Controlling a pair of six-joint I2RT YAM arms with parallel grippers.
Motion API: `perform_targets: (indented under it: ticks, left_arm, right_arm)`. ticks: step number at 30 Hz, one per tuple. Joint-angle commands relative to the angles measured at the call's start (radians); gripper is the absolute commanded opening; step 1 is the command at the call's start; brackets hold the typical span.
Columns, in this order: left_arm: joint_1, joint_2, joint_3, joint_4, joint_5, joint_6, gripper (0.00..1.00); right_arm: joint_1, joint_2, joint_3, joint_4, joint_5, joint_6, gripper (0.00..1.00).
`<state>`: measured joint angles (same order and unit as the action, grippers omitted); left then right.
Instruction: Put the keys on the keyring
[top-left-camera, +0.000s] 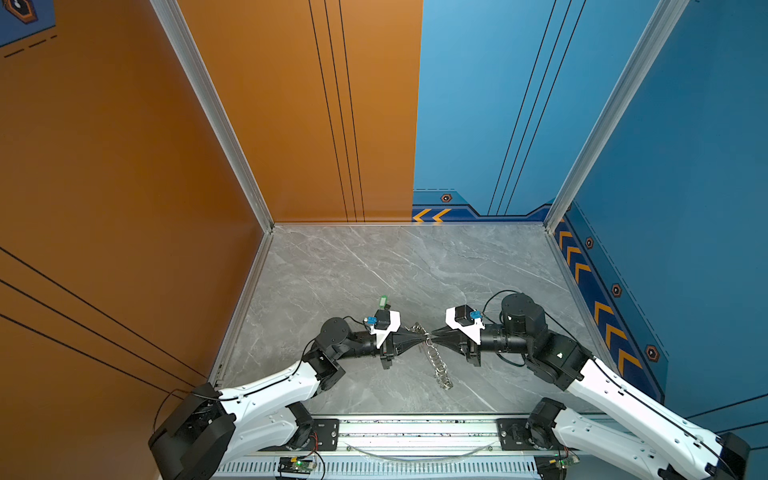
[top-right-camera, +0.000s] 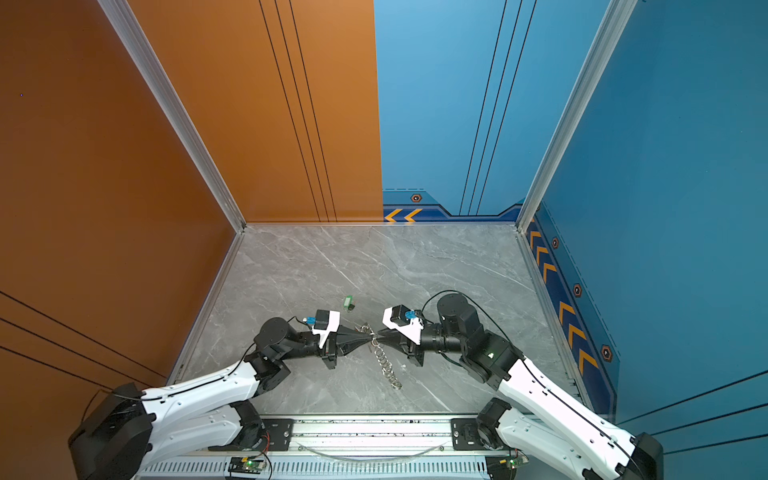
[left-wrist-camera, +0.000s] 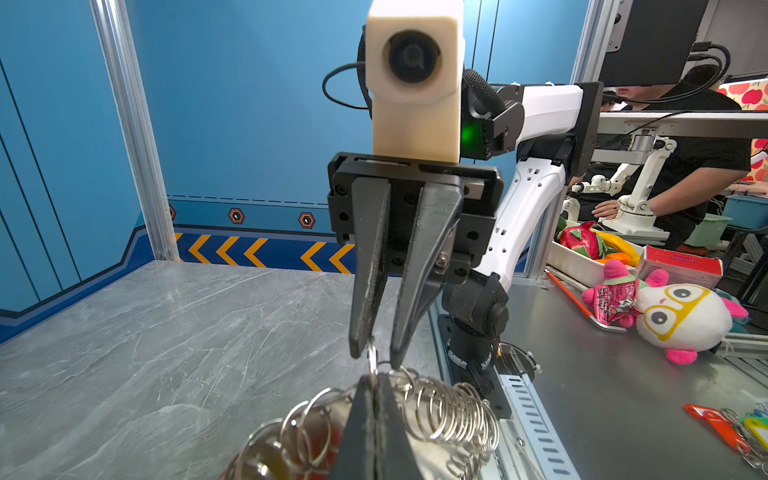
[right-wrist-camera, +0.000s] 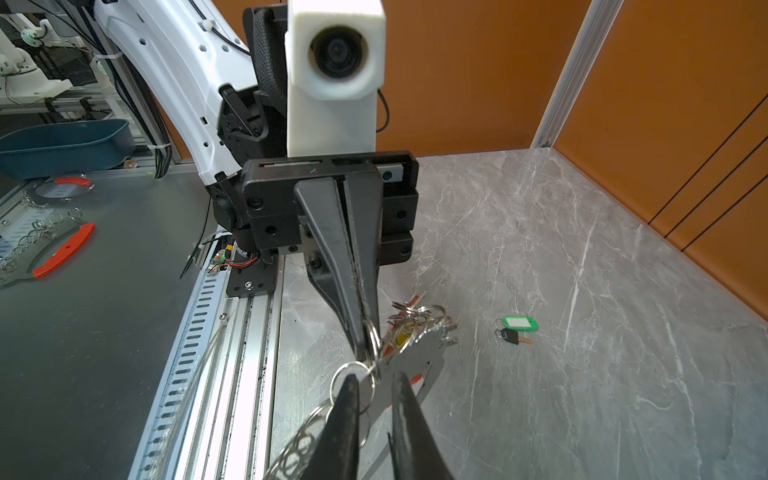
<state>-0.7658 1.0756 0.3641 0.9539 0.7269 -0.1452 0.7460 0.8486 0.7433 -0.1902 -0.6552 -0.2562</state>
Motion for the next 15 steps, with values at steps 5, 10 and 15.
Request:
perform_targets:
  ticks: [5,10,15]
  left_arm:
    - [-0.005,0.006,0.019,0.063,0.041,-0.007,0.0]
    - [-0.006,0.014,0.024,0.065,0.051,-0.007,0.0]
    - [-0.007,0.02,0.02,0.066,0.039,-0.001,0.0]
  right_arm:
    - [0.009,0.016,0.031,-0.016,-0.027,0.012,0.14]
    - [0.012,0.028,0.037,-0.028,-0.026,0.005,0.12]
    - [0.018,0.04,0.061,-0.069,0.003,-0.017,0.04]
